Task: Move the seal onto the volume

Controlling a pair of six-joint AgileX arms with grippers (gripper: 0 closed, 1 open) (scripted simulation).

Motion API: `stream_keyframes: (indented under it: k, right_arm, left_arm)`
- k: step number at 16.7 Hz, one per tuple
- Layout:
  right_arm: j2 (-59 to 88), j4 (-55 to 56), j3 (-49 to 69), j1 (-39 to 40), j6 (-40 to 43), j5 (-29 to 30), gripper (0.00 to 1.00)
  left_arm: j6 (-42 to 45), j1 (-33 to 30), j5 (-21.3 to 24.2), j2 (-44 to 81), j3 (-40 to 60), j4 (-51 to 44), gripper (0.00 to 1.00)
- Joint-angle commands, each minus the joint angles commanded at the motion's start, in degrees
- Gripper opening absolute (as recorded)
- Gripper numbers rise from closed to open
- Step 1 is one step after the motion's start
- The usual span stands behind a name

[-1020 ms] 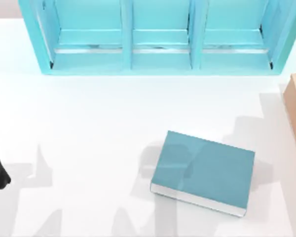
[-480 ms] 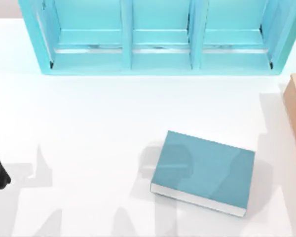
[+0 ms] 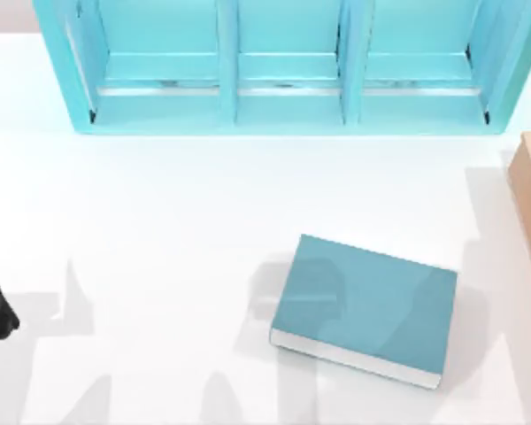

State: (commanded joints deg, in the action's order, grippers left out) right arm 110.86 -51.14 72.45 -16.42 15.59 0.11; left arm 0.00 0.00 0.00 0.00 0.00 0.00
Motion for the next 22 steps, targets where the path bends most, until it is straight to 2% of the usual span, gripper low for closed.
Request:
stream_keyframes:
  k: [8, 18, 22]
  right_arm:
    - [0.0, 0.0, 0.0, 0.0, 0.0, 0.0, 0.02]
    - [-0.11, -0.09, 0.16, -0.02, -0.19, -0.02, 0.0]
    - [0.37, -3.24, 6.5, 0.7, -6.46, -1.42, 0.0]
  left_arm:
    - [0.0, 0.0, 0.0, 0.0, 0.0, 0.0, 1.0]
    - [0.0, 0.0, 0.0, 0.0, 0.0, 0.0, 1.0]
    - [0.0, 0.0, 0.0, 0.0, 0.0, 0.0, 1.0]
